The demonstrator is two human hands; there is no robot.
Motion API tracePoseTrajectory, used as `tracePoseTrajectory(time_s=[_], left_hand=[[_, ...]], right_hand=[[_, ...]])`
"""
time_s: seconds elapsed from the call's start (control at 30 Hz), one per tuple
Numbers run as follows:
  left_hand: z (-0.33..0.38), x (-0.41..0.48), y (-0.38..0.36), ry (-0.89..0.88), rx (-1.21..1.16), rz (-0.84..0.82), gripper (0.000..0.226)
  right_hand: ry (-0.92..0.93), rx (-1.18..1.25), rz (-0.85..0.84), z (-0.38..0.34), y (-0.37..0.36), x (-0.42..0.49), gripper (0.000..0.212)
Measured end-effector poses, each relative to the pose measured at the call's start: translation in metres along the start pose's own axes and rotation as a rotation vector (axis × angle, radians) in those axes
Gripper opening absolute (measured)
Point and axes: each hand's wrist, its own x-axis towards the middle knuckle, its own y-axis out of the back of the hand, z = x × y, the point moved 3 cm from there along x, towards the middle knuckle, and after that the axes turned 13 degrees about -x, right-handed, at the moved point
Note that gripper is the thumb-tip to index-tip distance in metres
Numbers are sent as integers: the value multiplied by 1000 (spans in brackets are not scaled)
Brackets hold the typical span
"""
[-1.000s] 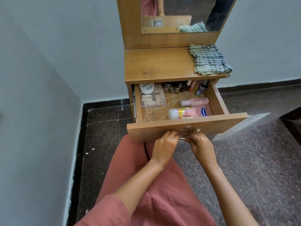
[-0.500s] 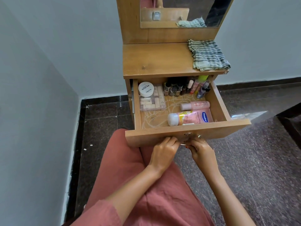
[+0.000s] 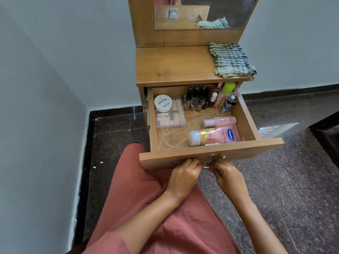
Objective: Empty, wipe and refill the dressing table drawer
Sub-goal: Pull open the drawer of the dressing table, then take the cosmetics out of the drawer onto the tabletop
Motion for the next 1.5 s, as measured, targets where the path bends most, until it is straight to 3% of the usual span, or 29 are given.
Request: tracePoseTrajectory(time_s=[0.33,0.57,0.8,0.97,1.17,1.33,1.5], left_hand=[[5,-5,4,-8,-71,-55,17],[25,13,39,-49,-300,51,19],[10,68,75,204,-449,77,14],[-25,98,60,268,-504,-108,18],[-52,111,35,361,-388,-458,40],[-58,102,19,406,-400,-543,48],[-58,94,12,423,-426,-546,48]], right_hand=[[2,-28,-143,-5,10,-2,13],[37,2,-137,-9,43,4,8],[63,210,-57,-12,96,44,9],[49,158,-21,-1,96,96,12],[22,-95,-274,28,53,149,30],[63,-187,-494,28,44,159,50],[106,-228,-562,36,38,160,52]])
